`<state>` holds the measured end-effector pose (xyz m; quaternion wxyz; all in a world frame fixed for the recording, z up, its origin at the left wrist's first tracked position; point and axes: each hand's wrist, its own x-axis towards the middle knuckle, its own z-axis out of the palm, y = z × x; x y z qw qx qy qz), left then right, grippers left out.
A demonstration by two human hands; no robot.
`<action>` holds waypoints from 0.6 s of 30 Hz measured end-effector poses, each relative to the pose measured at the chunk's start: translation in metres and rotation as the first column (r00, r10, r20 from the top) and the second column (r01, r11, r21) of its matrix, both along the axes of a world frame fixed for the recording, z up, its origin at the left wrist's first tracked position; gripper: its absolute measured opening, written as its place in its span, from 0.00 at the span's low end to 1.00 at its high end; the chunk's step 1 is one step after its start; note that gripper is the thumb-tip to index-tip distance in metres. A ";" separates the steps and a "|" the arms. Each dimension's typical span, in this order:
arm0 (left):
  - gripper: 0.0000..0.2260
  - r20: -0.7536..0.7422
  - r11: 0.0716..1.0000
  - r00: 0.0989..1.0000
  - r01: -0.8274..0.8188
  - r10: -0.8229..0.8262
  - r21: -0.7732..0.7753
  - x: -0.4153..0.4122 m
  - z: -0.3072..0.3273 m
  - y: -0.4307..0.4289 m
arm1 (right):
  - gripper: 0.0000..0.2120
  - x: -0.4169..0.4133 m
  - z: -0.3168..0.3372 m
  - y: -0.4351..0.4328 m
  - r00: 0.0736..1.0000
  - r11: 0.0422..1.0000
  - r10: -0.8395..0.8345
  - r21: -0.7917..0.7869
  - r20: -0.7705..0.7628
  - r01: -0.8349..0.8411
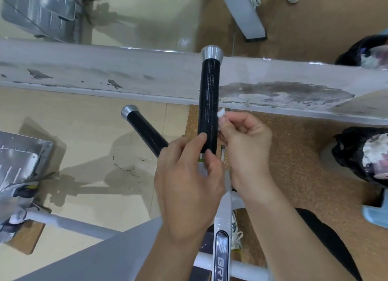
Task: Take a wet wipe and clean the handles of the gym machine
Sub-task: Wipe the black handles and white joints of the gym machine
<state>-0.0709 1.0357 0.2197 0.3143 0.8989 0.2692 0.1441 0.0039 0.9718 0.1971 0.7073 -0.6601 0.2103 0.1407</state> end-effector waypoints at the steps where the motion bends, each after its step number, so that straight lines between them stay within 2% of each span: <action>1: 0.12 -0.017 1.000 1.000 0.008 -0.008 -0.008 0.000 0.002 0.001 | 0.04 -0.001 0.000 -0.003 0.998 0.998 0.049 -0.032 0.040 -0.047; 5: 0.09 -0.088 0.998 0.996 0.015 -0.021 -0.067 0.006 0.009 0.008 | 0.06 -0.009 0.008 -0.018 0.962 0.963 0.236 -0.161 0.134 -0.214; 7: 0.07 -0.093 0.997 0.996 -0.005 -0.002 -0.074 0.010 0.010 0.010 | 0.07 0.001 0.008 -0.012 0.971 0.976 0.195 -0.127 0.139 -0.178; 11: 0.06 -0.079 0.996 0.997 -0.017 0.009 -0.091 0.012 0.009 0.009 | 0.05 0.025 -0.001 0.008 0.998 1.000 -0.008 0.001 0.067 0.008; 13: 0.05 -0.071 0.995 0.997 -0.024 0.017 -0.096 0.015 0.009 0.009 | 0.04 0.019 -0.003 0.005 0.994 0.998 0.025 -0.063 0.102 -0.019; 15: 0.06 -0.087 0.993 0.996 -0.043 0.033 -0.109 0.020 0.008 0.009 | 0.05 0.010 0.001 -0.001 0.982 0.984 0.130 -0.137 0.137 -0.111; 18: 0.07 -0.086 0.993 0.995 -0.061 0.052 -0.104 0.021 0.006 0.009 | 0.02 0.027 0.001 0.004 0.986 0.989 0.108 -0.117 0.126 -0.093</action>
